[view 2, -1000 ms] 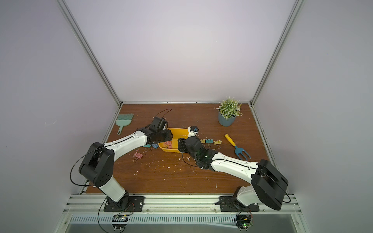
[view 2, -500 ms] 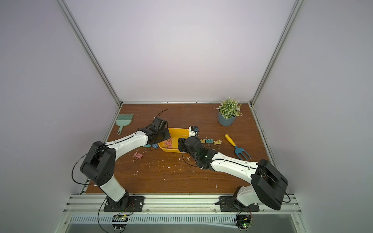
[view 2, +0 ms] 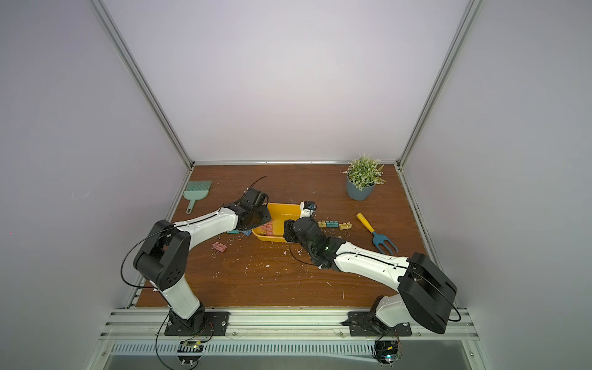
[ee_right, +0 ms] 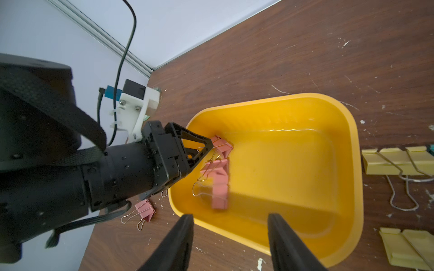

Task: Take out the binder clips from the storage box
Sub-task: Pick up the binder clip from the storage box.

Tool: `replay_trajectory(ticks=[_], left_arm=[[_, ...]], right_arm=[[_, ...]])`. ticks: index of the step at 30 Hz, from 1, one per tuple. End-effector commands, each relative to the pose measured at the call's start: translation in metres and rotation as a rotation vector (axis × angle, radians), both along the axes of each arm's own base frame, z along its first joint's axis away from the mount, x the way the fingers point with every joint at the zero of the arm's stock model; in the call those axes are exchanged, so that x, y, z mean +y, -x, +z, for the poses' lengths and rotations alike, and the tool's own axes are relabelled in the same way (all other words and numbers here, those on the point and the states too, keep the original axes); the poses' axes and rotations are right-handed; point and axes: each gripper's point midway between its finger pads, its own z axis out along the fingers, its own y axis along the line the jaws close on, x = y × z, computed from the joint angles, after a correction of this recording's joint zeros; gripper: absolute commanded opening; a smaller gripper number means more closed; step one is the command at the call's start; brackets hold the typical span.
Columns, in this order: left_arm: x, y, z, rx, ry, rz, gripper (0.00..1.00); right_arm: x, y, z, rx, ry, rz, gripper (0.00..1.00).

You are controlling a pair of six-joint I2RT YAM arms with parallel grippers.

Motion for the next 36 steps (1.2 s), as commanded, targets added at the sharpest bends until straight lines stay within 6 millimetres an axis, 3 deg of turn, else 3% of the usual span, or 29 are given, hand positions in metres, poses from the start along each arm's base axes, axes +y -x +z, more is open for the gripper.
replay_trajectory(ticks=[1,4,13,18,29,36], left_arm=[[0.003,-0.008,0.003,-0.021,0.002,0.026,0.37],[0.003,-0.008,0.001,-0.016,0.007,0.025,0.30],[-0.006,-0.009,-0.008,0.006,0.047,0.001,0.25],[-0.009,-0.010,-0.011,0.019,0.088,-0.002,0.16],[-0.034,-0.013,0.007,-0.015,0.235,-0.062,0.01],[-0.056,-0.013,0.022,-0.048,0.365,-0.127,0.00]], right_arm=[[-0.002,-0.007,0.015,-0.028,-0.020,-0.033,0.57],[-0.003,-0.007,0.014,-0.028,-0.019,-0.036,0.57],[-0.003,-0.008,0.014,-0.026,-0.017,-0.038,0.57],[-0.004,-0.008,0.013,-0.024,-0.017,-0.043,0.57],[-0.005,-0.008,0.014,-0.024,-0.020,-0.047,0.57],[-0.007,-0.008,0.014,-0.022,-0.023,-0.051,0.57]])
